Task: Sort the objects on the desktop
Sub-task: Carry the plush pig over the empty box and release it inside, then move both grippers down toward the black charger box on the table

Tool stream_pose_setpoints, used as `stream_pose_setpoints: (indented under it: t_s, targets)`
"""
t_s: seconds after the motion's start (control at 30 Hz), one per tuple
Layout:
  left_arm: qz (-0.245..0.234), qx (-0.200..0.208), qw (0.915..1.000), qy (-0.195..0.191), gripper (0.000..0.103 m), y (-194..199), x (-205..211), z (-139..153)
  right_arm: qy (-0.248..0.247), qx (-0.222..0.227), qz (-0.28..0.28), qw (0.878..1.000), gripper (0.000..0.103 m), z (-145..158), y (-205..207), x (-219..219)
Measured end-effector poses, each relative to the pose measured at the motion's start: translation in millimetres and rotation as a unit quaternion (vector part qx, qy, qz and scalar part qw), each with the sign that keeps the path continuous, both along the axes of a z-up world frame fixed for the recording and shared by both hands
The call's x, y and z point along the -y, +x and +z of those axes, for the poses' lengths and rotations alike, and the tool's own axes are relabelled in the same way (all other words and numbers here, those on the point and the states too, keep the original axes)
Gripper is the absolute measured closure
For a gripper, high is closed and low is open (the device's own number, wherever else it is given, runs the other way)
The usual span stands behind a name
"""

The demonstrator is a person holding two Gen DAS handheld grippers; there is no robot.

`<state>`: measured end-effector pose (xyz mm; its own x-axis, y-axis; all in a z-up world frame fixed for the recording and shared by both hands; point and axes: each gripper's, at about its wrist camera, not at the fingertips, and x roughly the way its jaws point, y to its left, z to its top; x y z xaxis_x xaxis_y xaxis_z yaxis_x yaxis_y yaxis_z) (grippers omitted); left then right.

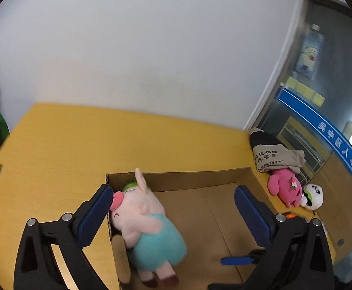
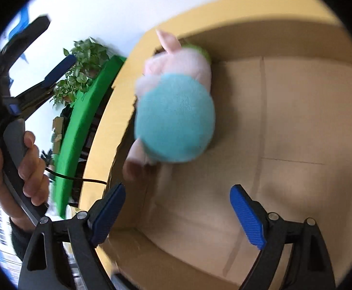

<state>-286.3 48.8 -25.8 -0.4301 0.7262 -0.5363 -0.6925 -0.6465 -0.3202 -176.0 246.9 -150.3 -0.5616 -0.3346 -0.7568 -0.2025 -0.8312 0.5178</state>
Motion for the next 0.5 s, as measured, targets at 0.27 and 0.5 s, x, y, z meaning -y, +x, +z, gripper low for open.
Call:
stream_pose_setpoints:
  t_s: [0.27,0.5]
  targets:
    - [0.025,-0.106,0.9939,-0.013,0.000,156,21,38,0.245,-0.112,-0.066,0.961,0.014,90,90,36]
    - [-0.006,-0.041,0.9989,0.024,0.007,232,30,17,0.272,-0.151,-0.090,0.946,0.048,112,179,37]
